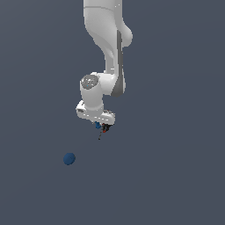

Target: Pick up a designated object from a clutter of objects.

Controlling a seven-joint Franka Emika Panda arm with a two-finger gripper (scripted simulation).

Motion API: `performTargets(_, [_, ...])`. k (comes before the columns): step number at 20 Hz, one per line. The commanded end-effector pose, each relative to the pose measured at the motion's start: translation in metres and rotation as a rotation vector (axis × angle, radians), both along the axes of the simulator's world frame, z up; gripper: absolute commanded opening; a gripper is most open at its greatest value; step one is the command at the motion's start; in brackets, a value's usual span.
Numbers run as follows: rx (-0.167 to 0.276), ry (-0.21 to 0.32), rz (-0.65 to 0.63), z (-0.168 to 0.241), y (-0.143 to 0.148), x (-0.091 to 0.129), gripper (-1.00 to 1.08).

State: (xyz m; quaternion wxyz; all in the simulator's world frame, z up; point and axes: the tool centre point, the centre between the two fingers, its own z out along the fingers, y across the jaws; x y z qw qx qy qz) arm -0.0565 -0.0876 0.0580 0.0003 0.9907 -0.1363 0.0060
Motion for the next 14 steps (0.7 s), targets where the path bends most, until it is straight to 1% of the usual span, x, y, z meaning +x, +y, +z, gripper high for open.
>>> performTargets(1, [0.000, -0.001, 0.000, 0.009, 0.002, 0.003, -1.00])
performTargets(7, [-0.001, 0.001, 0.000, 0.042, 0.008, 0.015, -1.00])
performTargets(14, [-0.002, 0.003, 0.000, 0.100, 0.019, 0.037, -1.00])
